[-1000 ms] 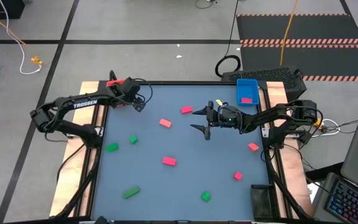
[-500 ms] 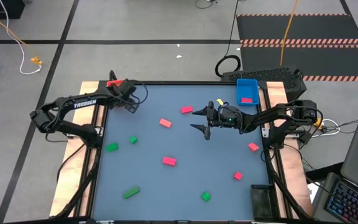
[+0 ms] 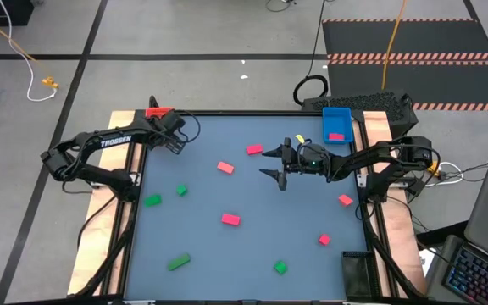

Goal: Sort & place blocks by color
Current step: Adjust the orange bin, then put the pink block into the blue bin

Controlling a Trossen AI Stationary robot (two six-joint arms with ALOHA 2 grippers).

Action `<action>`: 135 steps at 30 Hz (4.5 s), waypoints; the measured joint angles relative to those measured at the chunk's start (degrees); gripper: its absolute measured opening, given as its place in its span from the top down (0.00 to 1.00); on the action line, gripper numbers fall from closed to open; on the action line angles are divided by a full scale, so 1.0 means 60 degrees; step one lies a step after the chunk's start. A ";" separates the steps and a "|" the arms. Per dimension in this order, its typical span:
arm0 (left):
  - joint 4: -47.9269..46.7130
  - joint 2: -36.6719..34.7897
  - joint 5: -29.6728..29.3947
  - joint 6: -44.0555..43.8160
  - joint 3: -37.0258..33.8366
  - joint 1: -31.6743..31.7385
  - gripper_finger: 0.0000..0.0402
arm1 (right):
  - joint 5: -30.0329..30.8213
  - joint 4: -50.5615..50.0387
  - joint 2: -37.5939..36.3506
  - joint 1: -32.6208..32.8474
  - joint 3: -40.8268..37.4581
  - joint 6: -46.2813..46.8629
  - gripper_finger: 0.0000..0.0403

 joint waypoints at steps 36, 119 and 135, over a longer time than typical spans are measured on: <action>0.1649 -0.0087 0.2434 0.0913 0.1983 -0.3034 0.38 | 0.0995 0.0069 0.0000 -0.0007 0.0000 0.2008 0.30; 0.9225 -0.1022 0.5555 0.0561 -0.2310 -0.3960 0.38 | 0.0025 -1.2938 0.4418 -0.2168 0.8455 -0.4090 0.38; 0.9023 -0.1022 0.5551 0.0583 -0.2306 -0.3960 0.38 | -0.0200 -1.2863 0.4503 -0.2021 0.8136 -0.4928 0.70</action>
